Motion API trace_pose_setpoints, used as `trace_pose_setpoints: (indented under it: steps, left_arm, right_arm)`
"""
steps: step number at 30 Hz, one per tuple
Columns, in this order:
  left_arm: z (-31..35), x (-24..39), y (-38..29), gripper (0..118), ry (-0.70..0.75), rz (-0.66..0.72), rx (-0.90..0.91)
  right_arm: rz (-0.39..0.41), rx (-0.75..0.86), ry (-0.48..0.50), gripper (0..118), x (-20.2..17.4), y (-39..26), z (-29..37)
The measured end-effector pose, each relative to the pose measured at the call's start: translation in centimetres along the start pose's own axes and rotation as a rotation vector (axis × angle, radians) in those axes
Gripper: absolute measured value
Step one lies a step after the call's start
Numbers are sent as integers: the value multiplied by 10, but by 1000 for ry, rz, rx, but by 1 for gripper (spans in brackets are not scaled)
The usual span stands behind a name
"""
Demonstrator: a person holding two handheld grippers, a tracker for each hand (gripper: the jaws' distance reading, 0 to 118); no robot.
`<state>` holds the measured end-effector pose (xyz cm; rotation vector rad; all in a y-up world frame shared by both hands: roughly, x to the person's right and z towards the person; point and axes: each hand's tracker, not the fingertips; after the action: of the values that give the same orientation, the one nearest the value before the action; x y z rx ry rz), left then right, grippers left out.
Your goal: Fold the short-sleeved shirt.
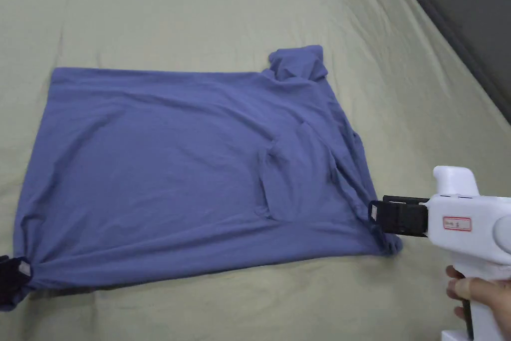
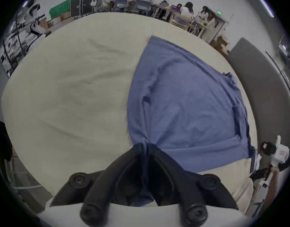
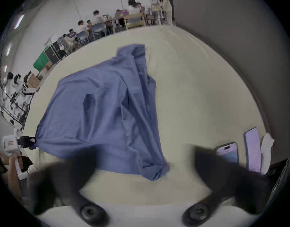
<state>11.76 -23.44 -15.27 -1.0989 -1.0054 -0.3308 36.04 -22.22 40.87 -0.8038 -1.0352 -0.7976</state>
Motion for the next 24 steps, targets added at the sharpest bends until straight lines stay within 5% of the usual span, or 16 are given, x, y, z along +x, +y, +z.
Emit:
trace_pose_setpoints:
  steps: [5,9,11,12,13,14,17,20,24]
  left_arm:
    - [6,23,-3,5,13,2,15]
    - [4,23,-2,5,13,13,-1]
    - [2,14,0,5,8,33,-10]
    - [1,13,0,5,1,54,-12]
    - [2,13,-1,5,2,67,-11]
    - [1,11,0,5,2,75,-12]
    - [2,10,2,5,0,108,-16]
    - [7,8,14,5,-34,194,-9]
    - [16,13,46,5,-100,261,39]
  right_arm:
    - [42,-57,-95,117,12,-6,-35]
    - [36,-123,-82,108,9,-17,-48]
    - [60,-109,-121,55,4,-21,-46]
    - [73,-72,-106,48,-3,-22,-36]
    - [64,-61,-52,23,-5,-21,-33]
    - [49,-42,-51,11,-7,-20,-28]
    - [45,20,-44,11,-10,-14,-14]
    - [-71,72,47,11,-8,5,-3]
    - [-100,114,41,11,-16,43,-2]
